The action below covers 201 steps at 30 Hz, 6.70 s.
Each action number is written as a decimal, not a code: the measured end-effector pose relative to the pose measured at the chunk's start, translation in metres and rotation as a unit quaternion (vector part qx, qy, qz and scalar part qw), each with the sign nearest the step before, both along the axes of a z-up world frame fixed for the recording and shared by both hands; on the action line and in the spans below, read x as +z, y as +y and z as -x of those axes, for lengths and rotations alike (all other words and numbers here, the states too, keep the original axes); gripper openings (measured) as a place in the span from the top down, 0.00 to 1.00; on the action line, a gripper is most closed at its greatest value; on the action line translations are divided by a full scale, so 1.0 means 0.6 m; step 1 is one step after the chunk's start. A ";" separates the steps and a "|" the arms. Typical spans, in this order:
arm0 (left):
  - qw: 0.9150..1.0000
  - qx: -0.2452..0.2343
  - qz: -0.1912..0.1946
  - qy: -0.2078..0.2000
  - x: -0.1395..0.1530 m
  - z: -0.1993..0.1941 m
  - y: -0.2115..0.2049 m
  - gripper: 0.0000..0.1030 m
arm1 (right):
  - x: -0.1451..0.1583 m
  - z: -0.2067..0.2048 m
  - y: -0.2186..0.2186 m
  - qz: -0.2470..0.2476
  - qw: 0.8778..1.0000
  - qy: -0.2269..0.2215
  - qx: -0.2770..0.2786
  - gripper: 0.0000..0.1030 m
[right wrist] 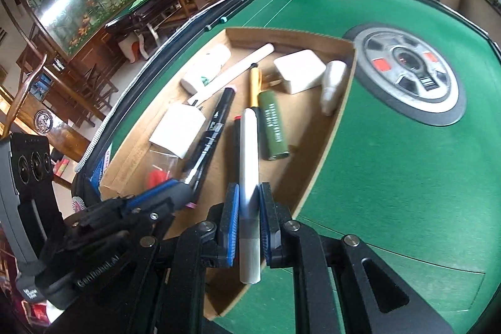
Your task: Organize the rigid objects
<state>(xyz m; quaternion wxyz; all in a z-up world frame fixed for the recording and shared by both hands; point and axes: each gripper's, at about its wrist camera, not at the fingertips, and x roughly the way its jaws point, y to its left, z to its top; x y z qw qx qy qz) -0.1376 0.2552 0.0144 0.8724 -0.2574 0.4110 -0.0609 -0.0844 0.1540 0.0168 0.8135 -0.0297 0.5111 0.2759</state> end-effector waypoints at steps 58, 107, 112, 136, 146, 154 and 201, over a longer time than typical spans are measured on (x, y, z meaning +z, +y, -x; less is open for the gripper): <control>0.898 0.216 -0.299 -0.240 0.190 0.160 -0.125 0.01 | 0.000 0.044 -0.176 -0.015 0.976 -0.146 -0.161 0.27; 0.954 0.193 -0.220 -0.070 0.096 0.077 -0.054 0.01 | 0.001 0.133 -0.095 0.086 0.941 -0.305 -0.121 0.00; 0.954 0.192 -0.222 -0.066 0.094 0.075 -0.054 0.01 | -0.003 0.130 -0.094 0.088 0.942 -0.301 -0.119 0.01; 0.956 0.190 -0.218 -0.055 0.090 0.080 -0.052 0.01 | -0.011 0.131 -0.094 0.092 0.942 -0.299 -0.120 0.01; 0.956 0.188 -0.218 -0.051 0.086 0.084 -0.052 0.01 | -0.011 0.131 -0.093 0.093 0.943 -0.298 -0.120 0.01; 0.957 0.188 -0.217 -0.043 0.084 0.080 -0.051 0.01 | -0.011 0.131 -0.094 0.092 0.943 -0.297 -0.120 0.01; 0.957 0.197 -0.214 -0.024 0.082 0.078 -0.046 0.01 | -0.015 0.141 -0.095 0.089 0.946 -0.290 -0.112 0.00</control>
